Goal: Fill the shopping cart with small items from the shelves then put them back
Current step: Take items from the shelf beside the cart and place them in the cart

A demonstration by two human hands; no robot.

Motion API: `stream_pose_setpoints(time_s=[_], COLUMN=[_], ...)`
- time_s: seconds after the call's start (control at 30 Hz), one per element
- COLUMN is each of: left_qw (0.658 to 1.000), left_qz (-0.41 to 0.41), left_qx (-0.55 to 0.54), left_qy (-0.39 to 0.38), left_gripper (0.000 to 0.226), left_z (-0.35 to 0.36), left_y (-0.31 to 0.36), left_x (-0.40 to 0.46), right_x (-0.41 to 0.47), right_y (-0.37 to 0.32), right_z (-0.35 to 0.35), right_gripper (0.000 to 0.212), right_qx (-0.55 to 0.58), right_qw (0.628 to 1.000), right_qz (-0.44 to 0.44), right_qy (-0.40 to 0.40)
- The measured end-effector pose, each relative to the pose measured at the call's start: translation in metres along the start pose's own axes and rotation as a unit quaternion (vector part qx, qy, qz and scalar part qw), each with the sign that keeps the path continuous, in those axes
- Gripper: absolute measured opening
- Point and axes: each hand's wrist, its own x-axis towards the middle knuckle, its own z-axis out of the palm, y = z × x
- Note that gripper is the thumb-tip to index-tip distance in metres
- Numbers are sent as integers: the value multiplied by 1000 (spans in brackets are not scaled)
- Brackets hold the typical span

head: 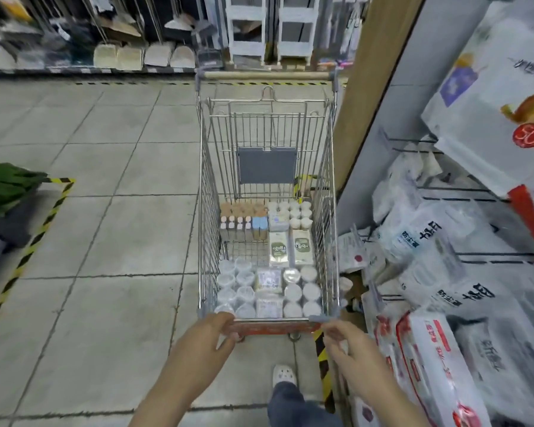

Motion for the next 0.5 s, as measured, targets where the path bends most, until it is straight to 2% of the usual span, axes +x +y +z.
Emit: stream_pose_setpoints(time_s=[0.13,0.3,0.5], left_qw=[998,996,987], left_qz=[-54,-76,-52], left_qx=[11,15,57], left_qy=[6,-46,-139], left_gripper=[31,35,33], left_z=[2,15,48], left_y=[-13,-20,-24], left_x=[50,95,159], right_x=[61,108,168], right_y=[8,14,29], right_z=[4,19,37], right_gripper=[20,24,36], right_qx=[-48,-65,-100], right_qw=[997,990,984], right_qz=[12,53,110], right_qy=[-60,-115,-102])
